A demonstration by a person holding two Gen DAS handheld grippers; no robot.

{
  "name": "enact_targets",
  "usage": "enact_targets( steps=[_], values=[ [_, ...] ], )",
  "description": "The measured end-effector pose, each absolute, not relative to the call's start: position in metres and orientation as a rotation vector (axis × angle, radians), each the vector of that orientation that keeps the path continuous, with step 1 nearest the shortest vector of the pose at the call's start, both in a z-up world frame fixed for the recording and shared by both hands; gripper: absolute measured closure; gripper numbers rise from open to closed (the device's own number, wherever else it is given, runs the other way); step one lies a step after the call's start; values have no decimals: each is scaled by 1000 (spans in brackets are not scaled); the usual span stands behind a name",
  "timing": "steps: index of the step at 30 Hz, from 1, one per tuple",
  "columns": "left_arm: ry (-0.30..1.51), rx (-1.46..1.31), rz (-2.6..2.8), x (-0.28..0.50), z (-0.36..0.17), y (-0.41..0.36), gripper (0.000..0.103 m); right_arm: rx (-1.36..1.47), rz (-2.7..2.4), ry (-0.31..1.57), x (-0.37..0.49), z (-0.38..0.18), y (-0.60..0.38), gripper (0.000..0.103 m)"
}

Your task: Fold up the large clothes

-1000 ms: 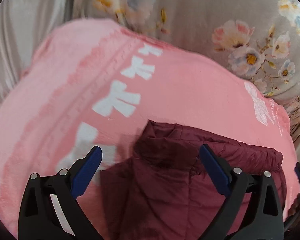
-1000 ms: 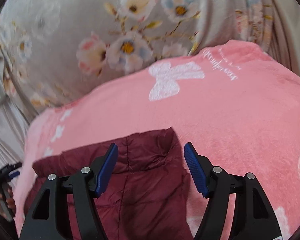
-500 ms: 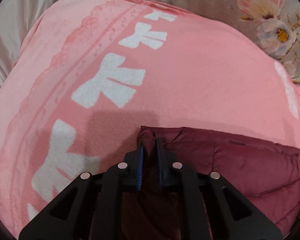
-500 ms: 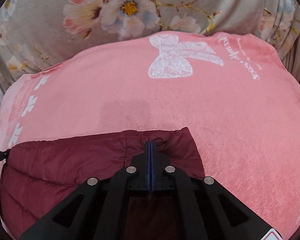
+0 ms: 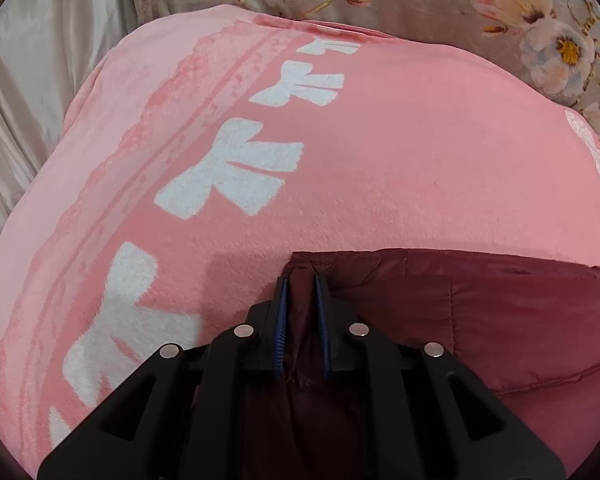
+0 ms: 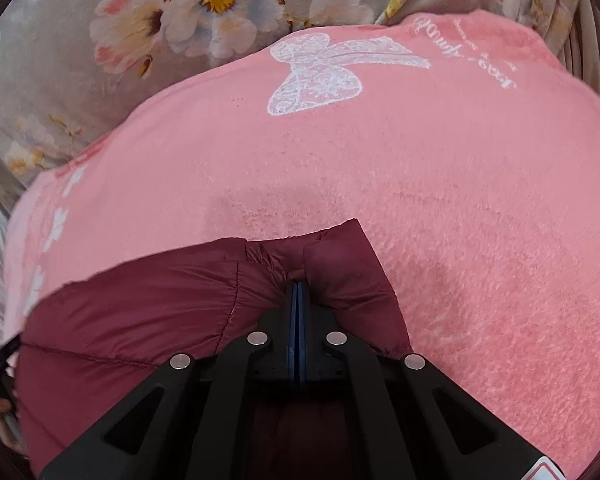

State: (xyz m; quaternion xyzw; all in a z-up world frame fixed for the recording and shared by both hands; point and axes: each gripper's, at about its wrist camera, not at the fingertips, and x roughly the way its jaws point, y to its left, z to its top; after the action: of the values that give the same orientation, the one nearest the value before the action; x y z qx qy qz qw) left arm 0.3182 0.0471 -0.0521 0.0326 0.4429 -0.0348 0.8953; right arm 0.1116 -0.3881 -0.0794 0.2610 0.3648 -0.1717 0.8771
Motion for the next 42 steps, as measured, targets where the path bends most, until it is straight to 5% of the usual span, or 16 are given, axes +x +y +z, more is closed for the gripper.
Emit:
enact_targets(
  steps=[2, 3, 10, 15, 22, 42],
  values=[
    [920, 53, -26, 312, -37, 56, 75, 571, -414, 749, 101, -68, -392, 98],
    [894, 45, -17, 303, -21, 60, 76, 558, -452, 720, 92, -56, -390, 88],
    [796, 146, -242, 256, 57, -30, 76, 266, -234, 665, 121, 21, -270, 92],
    [887, 221, -279, 260, 19, -104, 76, 172, -151, 761, 175, -2, -200, 97],
    [946, 218, -166, 276, -42, -113, 76, 234, -177, 857, 196, -52, -206, 100],
    [837, 229, -100, 271, -57, -117, 76, 308, -166, 801, 198, -76, -218, 103]
  ],
)
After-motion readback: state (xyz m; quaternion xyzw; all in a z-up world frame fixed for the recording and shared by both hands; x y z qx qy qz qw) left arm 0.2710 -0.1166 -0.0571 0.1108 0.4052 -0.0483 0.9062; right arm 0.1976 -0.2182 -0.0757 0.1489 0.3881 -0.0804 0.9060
